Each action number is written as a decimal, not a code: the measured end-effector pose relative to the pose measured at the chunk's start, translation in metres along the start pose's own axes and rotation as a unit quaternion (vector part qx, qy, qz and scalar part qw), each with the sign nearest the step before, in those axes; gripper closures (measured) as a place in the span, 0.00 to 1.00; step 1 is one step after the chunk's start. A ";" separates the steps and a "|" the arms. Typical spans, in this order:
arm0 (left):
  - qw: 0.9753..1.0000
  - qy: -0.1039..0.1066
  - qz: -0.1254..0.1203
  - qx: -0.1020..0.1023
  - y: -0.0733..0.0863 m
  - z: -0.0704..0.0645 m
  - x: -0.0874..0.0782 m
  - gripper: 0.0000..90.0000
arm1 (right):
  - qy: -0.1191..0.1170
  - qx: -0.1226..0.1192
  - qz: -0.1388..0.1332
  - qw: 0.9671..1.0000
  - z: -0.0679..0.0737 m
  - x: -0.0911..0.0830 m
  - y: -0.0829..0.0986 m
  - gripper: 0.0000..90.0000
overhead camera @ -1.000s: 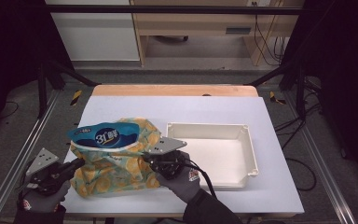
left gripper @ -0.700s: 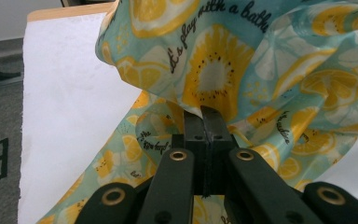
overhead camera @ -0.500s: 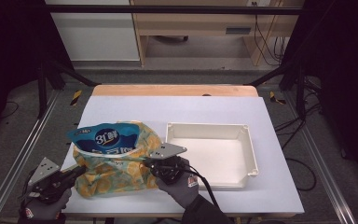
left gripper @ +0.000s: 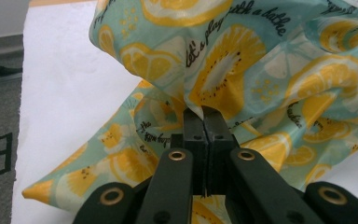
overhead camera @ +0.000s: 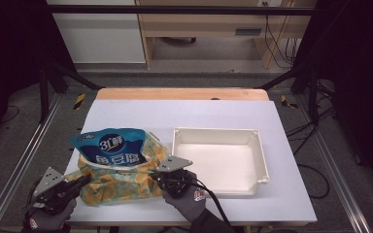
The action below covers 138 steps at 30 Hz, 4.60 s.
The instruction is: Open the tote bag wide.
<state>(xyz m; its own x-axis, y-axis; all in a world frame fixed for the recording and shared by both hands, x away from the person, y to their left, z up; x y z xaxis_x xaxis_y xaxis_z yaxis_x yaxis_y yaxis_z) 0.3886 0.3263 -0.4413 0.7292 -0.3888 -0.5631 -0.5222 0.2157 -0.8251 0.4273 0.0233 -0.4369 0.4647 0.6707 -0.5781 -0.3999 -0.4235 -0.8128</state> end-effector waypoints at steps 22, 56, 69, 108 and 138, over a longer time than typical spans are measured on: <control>0.999 0.000 0.034 0.008 0.008 0.001 0.012 0.97 | 0.002 0.013 0.018 1.000 0.003 0.017 0.019 0.88; 0.999 0.000 0.042 0.003 0.008 0.005 0.011 0.93 | 0.021 0.011 -0.033 0.999 0.021 0.028 -0.013 1.00; 0.999 0.005 -0.052 -0.003 -0.017 -0.006 -0.025 0.82 | 0.014 0.021 -0.009 1.000 0.025 0.048 0.006 1.00; 0.997 -0.005 0.065 0.031 0.005 -0.003 0.028 1.00 | 0.025 0.025 0.016 0.999 0.027 0.058 0.028 0.98; 0.989 0.009 0.141 0.045 0.017 -0.005 0.050 0.96 | 0.034 0.030 0.049 0.998 0.025 0.070 0.040 1.00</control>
<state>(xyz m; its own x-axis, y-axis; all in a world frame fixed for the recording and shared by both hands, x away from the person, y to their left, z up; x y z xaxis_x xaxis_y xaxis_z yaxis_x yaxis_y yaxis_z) 0.4139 0.3056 -0.4835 0.5516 -0.3183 -0.7710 -0.6615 0.3961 -0.6368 0.4235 0.0686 -0.5083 0.4722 0.5847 -0.6596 -0.4918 -0.4462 -0.7477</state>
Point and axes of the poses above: each handheld gripper's, and its own axes: x roughly forward along the jaws, y roughly out of its underside, z roughly to its left, the point moved 3 cm from there along x, roughly forward along the jaws, and after that the axes turned 3 degrees about z, right-handed, at the moved point
